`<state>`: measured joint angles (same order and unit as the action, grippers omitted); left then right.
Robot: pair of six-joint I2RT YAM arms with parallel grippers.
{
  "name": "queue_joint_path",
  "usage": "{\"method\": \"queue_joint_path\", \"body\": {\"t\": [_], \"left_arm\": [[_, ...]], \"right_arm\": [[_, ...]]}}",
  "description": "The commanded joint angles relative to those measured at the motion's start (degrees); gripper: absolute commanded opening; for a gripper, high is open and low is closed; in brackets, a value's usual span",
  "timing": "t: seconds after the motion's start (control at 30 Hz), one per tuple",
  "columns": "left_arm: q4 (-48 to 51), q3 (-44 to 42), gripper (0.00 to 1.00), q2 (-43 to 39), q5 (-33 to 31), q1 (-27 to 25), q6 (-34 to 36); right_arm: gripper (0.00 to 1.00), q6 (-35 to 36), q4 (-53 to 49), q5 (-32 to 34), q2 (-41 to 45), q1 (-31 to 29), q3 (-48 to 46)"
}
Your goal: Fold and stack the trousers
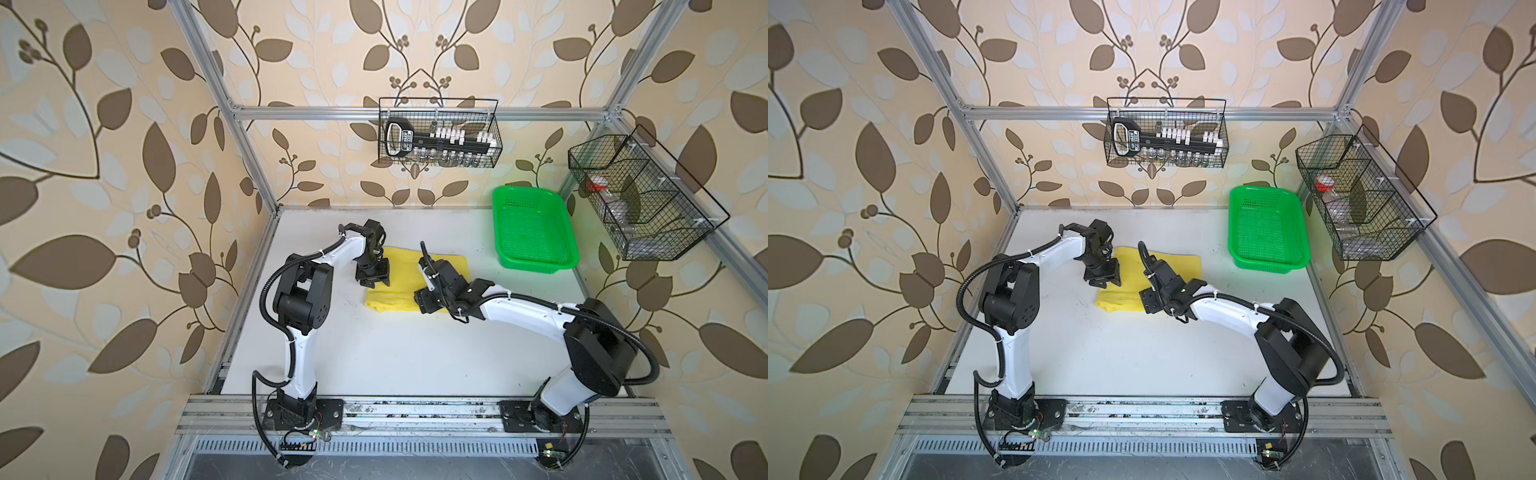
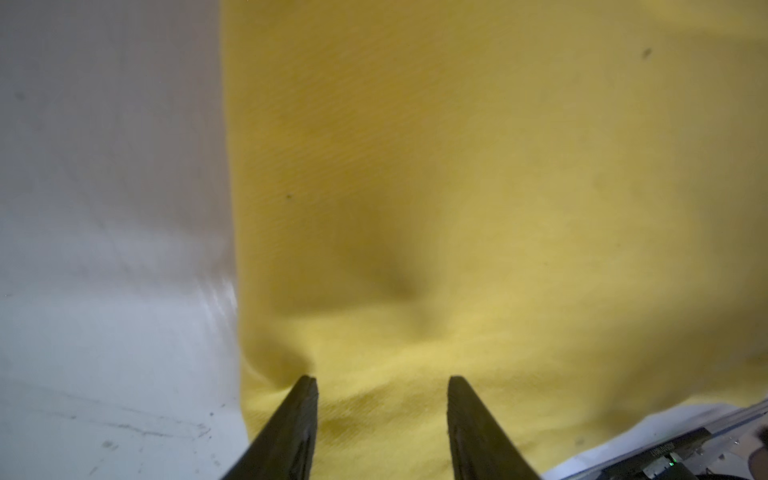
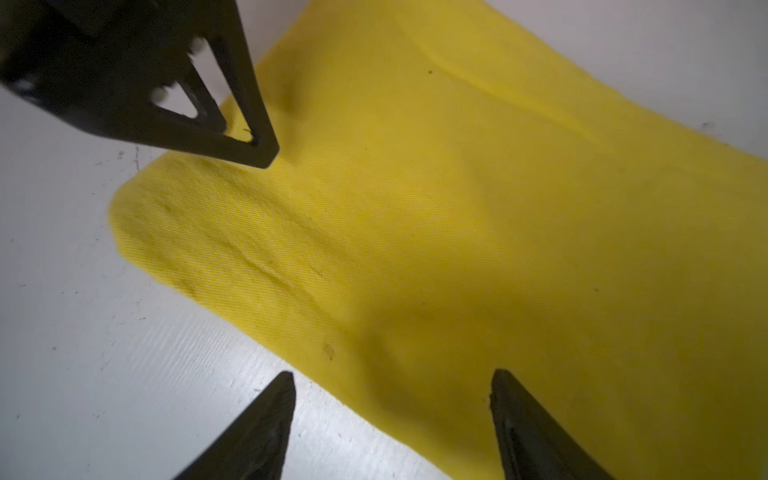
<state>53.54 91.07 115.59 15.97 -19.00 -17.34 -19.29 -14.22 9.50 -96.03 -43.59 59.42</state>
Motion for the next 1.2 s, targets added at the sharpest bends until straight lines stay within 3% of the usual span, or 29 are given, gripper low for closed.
{"method": "queue_joint_path", "body": {"t": [0.0,0.27,0.47,0.87,1.17], "left_arm": [[3.21,0.17,0.59,-9.36,-2.33,1.33,3.25],[3.08,-6.70,0.73,-20.69,-5.83,4.59,5.63],[1.79,-12.57,0.77,-25.31,-5.30,8.85,6.21],[1.83,-14.18,0.78,-23.76,-4.50,11.18,7.02],[0.94,-13.25,0.78,-20.98,-3.64,11.45,5.63]], "right_arm": [[0.76,-8.14,-0.09,3.36,-4.94,-0.62,4.04],[0.78,-16.74,-10.54,7.20,-17.29,1.78,13.11],[0.78,-15.73,-16.55,7.65,-23.59,7.25,22.69],[0.76,1.38,-26.67,5.44,-36.63,19.03,46.67],[0.76,17.46,-31.51,-5.19,-45.70,25.83,62.22]]}}
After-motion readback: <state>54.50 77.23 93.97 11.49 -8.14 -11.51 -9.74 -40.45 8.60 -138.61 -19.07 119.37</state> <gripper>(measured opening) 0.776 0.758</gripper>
